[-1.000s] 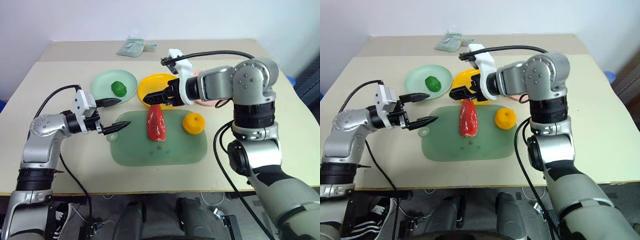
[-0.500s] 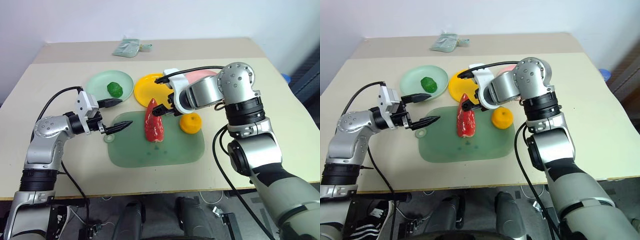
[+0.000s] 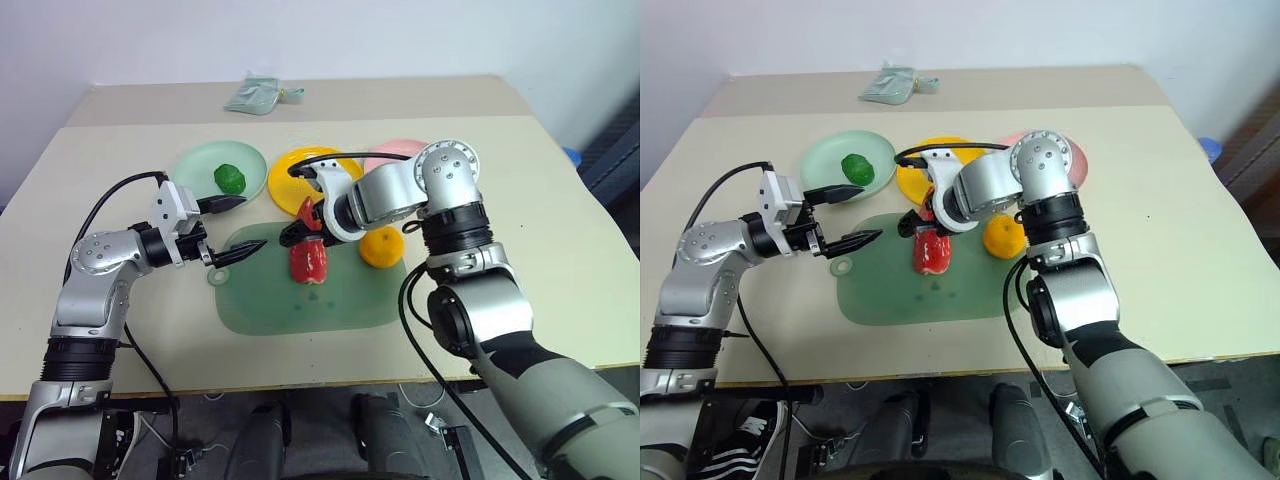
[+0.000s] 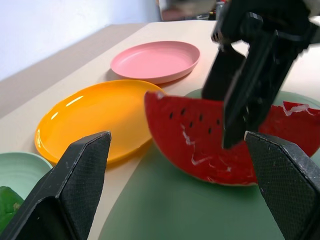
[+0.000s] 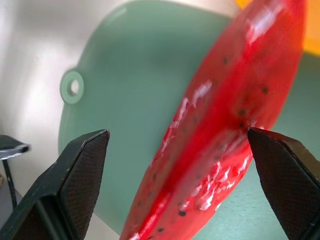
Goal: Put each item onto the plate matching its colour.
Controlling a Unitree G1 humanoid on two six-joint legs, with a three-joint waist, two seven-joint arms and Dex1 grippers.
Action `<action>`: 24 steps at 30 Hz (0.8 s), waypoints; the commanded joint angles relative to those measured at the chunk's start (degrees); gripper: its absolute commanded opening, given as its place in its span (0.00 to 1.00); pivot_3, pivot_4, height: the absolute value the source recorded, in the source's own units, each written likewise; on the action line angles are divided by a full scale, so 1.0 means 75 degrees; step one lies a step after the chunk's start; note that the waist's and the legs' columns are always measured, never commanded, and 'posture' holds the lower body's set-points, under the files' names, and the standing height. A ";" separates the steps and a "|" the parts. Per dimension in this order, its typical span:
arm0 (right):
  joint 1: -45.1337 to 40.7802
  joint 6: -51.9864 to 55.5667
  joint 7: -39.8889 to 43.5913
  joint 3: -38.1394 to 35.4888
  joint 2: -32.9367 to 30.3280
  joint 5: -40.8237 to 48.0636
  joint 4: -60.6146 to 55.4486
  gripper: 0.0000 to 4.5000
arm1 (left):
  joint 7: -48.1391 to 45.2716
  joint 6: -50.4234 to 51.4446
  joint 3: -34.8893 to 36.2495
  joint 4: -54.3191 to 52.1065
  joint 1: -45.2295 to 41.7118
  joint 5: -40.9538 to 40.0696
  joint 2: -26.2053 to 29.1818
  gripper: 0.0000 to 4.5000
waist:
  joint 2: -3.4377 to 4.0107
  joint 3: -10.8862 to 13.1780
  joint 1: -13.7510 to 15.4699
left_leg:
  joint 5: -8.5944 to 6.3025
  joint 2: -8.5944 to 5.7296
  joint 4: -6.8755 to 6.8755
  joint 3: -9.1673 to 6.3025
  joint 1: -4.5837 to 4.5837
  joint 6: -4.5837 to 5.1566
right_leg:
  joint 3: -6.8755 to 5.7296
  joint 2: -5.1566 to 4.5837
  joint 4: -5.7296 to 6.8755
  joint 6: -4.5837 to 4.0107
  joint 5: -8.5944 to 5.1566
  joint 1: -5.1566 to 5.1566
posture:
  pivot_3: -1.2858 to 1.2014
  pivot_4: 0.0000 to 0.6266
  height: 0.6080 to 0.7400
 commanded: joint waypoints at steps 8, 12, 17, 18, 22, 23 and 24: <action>0.0175 0.0050 0.0522 0.0606 -0.0213 -0.0575 -0.1384 0.36 | 0.0175 -0.0079 0.0085 -0.0302 -0.0031 0.0007 0.0002 1.00 | 0.0000 0.0000 -0.0005 | 0.0000 0.0000 -0.0001 -0.0001 0.0000 0.0000 | 0.0000 0.0001 -0.0002 0.0000 0.0000 -0.0001 | 0.52 0.24 1.00; 0.0102 0.0050 0.0906 0.0876 -0.0392 -0.0666 -0.1571 0.04 | 0.0193 -0.0099 0.0077 -0.0279 -0.0018 0.0028 0.0015 1.00 | 0.0000 0.0000 0.0001 | 0.0000 0.0000 0.0000 0.0000 0.0000 0.0000 | 0.0000 0.0001 -0.0003 0.0000 0.0000 -0.0001 | 0.52 0.24 1.00; -0.0003 0.0050 0.1429 0.1101 -0.0690 -0.0876 -0.1851 0.04 | 0.0185 -0.0102 0.0091 -0.0259 -0.0047 -0.0001 0.0001 1.00 | 0.0001 0.0000 0.0005 | 0.0000 0.0000 -0.0001 -0.0001 0.0000 0.0000 | 0.0000 0.0000 -0.0004 0.0000 0.0000 -0.0001 | 0.52 0.24 1.00; -0.0041 0.0050 0.1526 0.1093 -0.0749 -0.0887 -0.1873 0.04 | 0.0178 -0.0094 0.0091 -0.0259 -0.0050 -0.0010 0.0002 1.00 | 0.0000 0.0000 0.0005 | 0.0000 0.0000 0.0000 0.0000 0.0000 0.0000 | 0.0000 0.0000 -0.0004 0.0000 0.0000 -0.0001 | 0.52 0.24 1.00; -0.0329 0.0050 0.2342 0.0842 -0.1150 -0.0920 -0.2091 0.04 | 0.0143 0.0004 0.0121 -0.0324 -0.0023 -0.0124 -0.0009 1.00 | 0.0001 0.0001 0.0006 | 0.0000 0.0000 -0.0001 0.0000 0.0000 0.0000 | 0.0000 0.0000 -0.0005 0.0000 0.0000 -0.0001 | 0.52 0.24 1.00; -0.0432 0.0016 0.2637 0.0748 -0.1337 -0.1155 -0.2227 0.04 | 0.0170 -0.0032 0.0143 -0.0340 -0.0021 -0.0112 -0.0011 1.00 | 0.0002 0.0001 0.0014 | 0.0000 0.0000 -0.0001 0.0000 -0.0001 0.0000 | 0.0000 0.0000 -0.0006 0.0000 0.0000 -0.0001 | 0.52 0.24 1.00; -0.0553 -0.0047 0.3003 0.0681 -0.1594 -0.1359 -0.2323 0.04 | 0.0227 0.0025 0.0191 -0.0360 -0.0030 -0.0168 -0.0036 1.00 | 0.0002 0.0001 0.0023 | 0.0000 0.0000 -0.0001 0.0000 -0.0003 0.0000 | 0.0000 0.0000 -0.0008 0.0001 0.0000 -0.0001 | 0.52 0.24 1.00</action>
